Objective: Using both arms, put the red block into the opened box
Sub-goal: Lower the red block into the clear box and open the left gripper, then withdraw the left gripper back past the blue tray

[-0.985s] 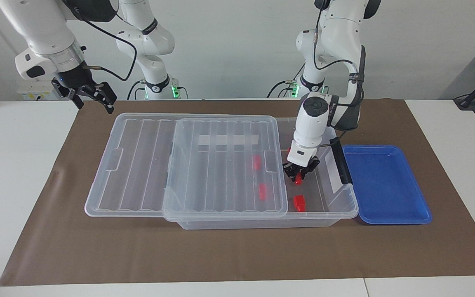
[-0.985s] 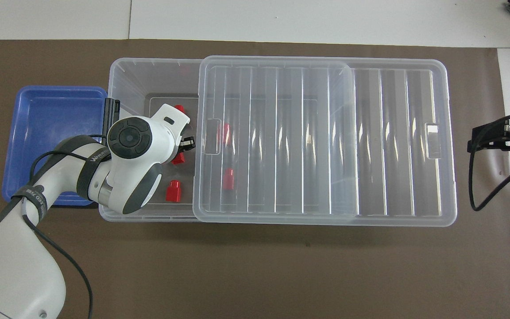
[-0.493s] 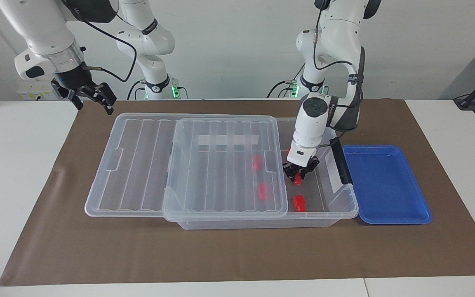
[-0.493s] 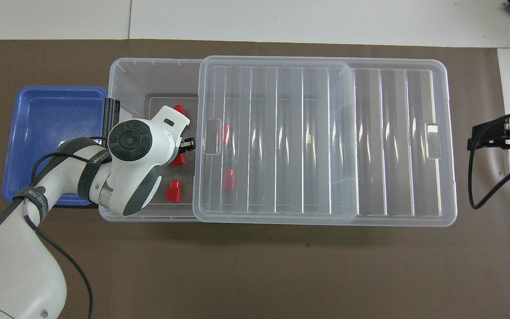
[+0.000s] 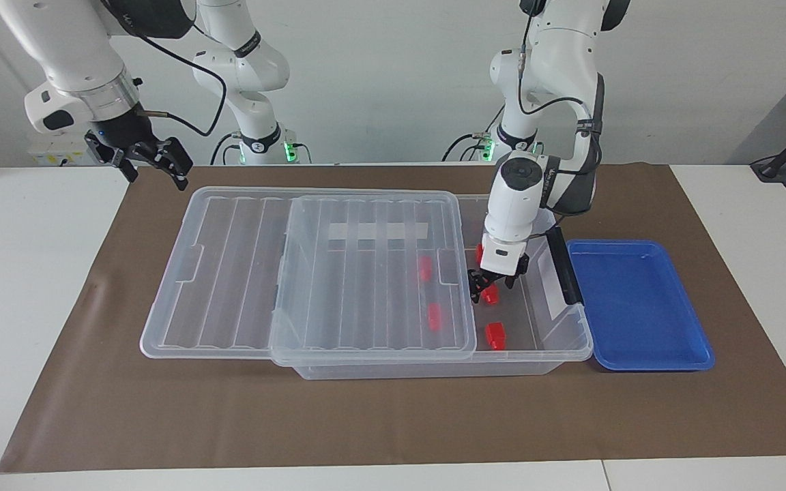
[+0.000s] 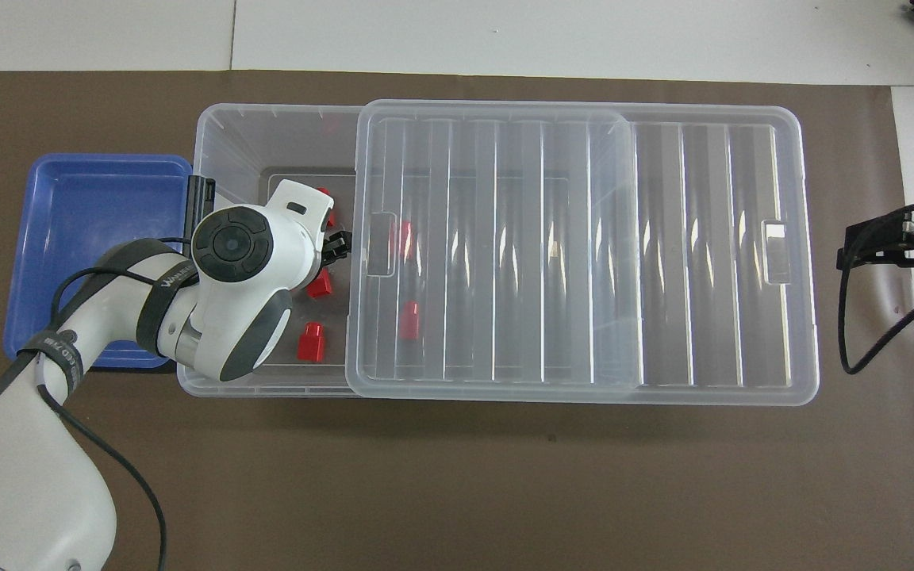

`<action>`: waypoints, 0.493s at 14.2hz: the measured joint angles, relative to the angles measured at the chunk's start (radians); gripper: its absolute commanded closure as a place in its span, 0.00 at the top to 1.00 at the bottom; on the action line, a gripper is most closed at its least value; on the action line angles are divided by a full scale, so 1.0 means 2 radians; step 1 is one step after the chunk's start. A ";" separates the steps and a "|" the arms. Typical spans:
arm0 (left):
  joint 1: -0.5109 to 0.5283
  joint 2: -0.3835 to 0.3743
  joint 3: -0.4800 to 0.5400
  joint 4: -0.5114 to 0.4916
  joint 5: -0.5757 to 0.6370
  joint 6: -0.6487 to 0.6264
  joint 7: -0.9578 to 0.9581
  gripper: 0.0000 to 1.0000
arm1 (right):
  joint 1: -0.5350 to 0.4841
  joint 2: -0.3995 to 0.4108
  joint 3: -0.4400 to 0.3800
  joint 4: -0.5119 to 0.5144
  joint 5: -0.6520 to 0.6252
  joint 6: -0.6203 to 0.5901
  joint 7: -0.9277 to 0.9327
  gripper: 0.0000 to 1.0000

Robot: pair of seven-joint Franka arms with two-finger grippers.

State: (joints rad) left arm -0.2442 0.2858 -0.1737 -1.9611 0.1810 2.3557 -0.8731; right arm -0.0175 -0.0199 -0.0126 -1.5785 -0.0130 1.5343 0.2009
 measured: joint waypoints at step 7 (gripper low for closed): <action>0.001 -0.046 0.005 0.082 0.000 -0.159 -0.004 1.00 | 0.000 0.000 0.000 0.000 0.000 0.000 0.000 1.00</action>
State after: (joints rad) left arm -0.2430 0.1933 -0.1642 -1.7972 0.1810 2.0382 -0.8816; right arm -0.0176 -0.0199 -0.0126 -1.5792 -0.0130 1.5345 0.2009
